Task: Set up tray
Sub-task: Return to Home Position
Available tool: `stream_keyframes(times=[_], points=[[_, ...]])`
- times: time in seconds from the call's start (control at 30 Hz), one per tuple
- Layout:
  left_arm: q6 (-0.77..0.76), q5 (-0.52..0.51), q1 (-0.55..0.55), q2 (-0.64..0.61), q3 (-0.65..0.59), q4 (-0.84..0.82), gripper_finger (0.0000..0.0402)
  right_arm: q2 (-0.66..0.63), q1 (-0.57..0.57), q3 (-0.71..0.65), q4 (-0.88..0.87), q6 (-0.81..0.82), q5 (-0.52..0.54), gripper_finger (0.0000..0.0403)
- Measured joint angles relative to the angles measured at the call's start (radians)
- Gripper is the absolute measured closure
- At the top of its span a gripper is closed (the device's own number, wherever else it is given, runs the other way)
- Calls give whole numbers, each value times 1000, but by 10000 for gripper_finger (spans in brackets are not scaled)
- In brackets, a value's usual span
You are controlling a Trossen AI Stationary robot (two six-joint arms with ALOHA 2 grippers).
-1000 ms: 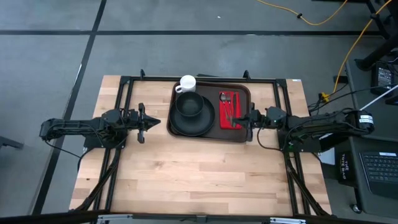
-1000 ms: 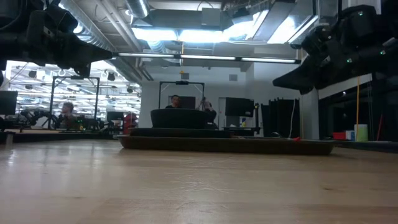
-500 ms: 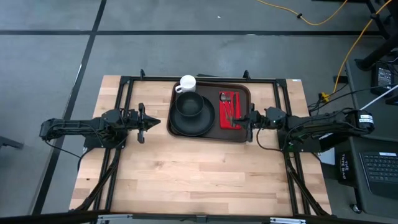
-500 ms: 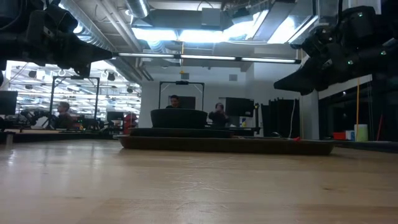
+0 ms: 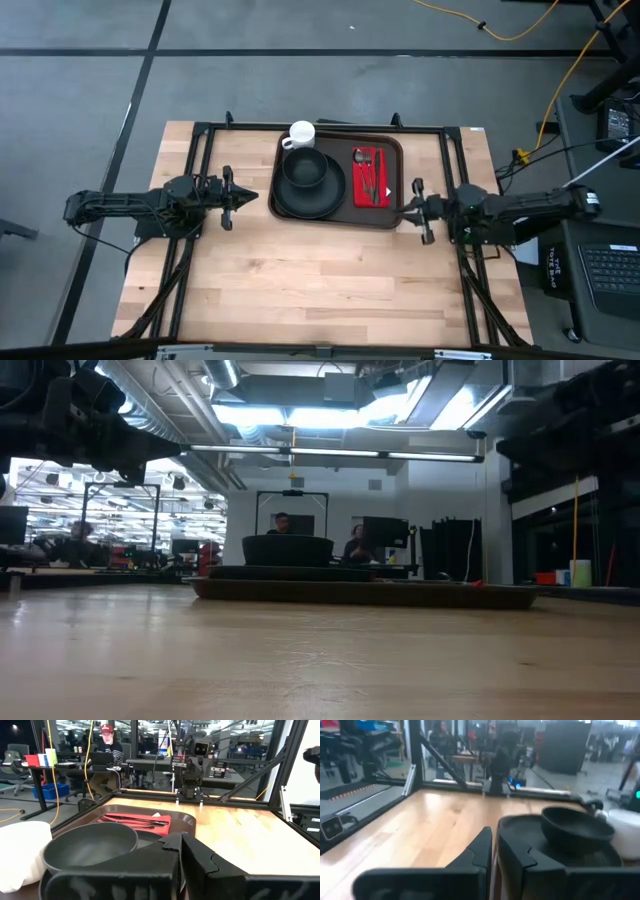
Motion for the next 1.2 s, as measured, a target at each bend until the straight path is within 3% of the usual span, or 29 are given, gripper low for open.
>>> stream_keyframes(times=[0.3,0.63,1.2], points=[[0,0,0,0,0,0,396,-155,49,0,-44,-15,-1,369],[0,0,0,0,0,0,396,-387,49,0,-340,-16,-25,369],[0,0,0,0,0,-1,396,-429,49,-1,-371,35,-8,369]])
